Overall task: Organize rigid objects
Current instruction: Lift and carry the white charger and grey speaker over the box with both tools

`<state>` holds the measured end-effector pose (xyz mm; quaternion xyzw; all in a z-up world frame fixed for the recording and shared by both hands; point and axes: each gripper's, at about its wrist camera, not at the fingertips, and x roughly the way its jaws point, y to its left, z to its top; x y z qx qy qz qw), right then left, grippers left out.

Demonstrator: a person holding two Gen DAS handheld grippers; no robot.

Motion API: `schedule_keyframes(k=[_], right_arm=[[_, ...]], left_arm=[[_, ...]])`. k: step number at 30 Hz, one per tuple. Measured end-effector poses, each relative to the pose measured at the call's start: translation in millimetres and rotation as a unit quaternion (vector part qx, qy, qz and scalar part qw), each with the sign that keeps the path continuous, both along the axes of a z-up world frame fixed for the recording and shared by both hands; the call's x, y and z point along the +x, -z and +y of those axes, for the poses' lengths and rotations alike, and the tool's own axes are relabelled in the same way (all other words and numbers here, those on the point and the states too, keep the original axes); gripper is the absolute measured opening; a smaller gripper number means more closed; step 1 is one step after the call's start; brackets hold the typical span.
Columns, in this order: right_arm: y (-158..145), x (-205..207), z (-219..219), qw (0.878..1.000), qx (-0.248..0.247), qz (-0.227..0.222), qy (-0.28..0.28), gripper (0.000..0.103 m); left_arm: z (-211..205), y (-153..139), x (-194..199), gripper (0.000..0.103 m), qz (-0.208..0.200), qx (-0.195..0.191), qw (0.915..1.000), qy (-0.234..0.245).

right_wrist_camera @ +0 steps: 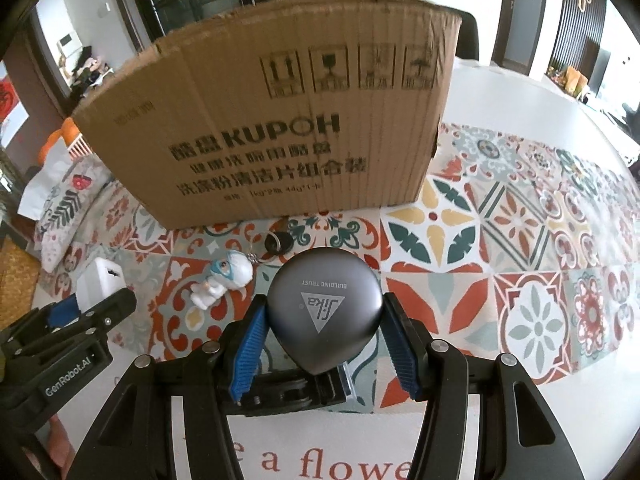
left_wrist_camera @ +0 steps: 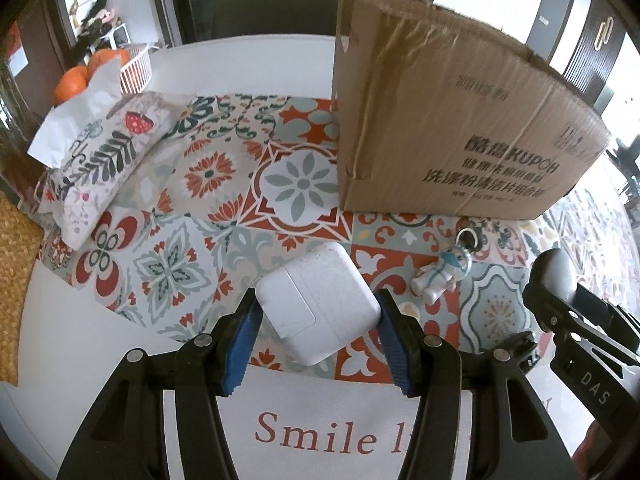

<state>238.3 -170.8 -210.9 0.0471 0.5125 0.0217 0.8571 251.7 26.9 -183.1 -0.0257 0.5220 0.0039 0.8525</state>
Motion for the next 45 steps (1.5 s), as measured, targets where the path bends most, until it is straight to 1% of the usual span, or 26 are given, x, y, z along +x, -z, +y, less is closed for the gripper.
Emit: schedule_keyframes(k=[7,10,16,18,26,36,45], right_arm=[[-28,-3,1,1.0,0.002,-0.026,-0.008,0.057],[-42,-6,1,0.999,0.003,-0.039,-0.01,0.057],[-73,-13,-1,0.997,-0.002,-0.073,-0.013,0.057],[-78,-10,6,0.996,0.0,-0.083,-0.013,0.057],[-108,-12,3,0.993,0.011,-0.114,-0.014,0.057],[-142,-10,1,0.988,0.013,-0.156,-0.014,0.057],[-166,1,-4,0.983,0.021,-0.18,-0.011,0.057]], left_arm=[[0,-21,-5,0.056,-0.024,-0.005,0.9997,0.004],[1,-34,-7,0.056,-0.04,-0.013,0.9991,0.006],[-1,-59,-10,0.056,-0.071,-0.016,0.9973,0.011],[-2,-68,-10,0.056,-0.082,-0.02,0.9964,0.013],[-7,-97,-11,0.056,-0.109,-0.029,0.9933,0.025],[-15,-133,-7,0.056,-0.149,-0.038,0.987,0.045],[-26,-162,5,0.056,-0.182,-0.03,0.9806,0.067]])
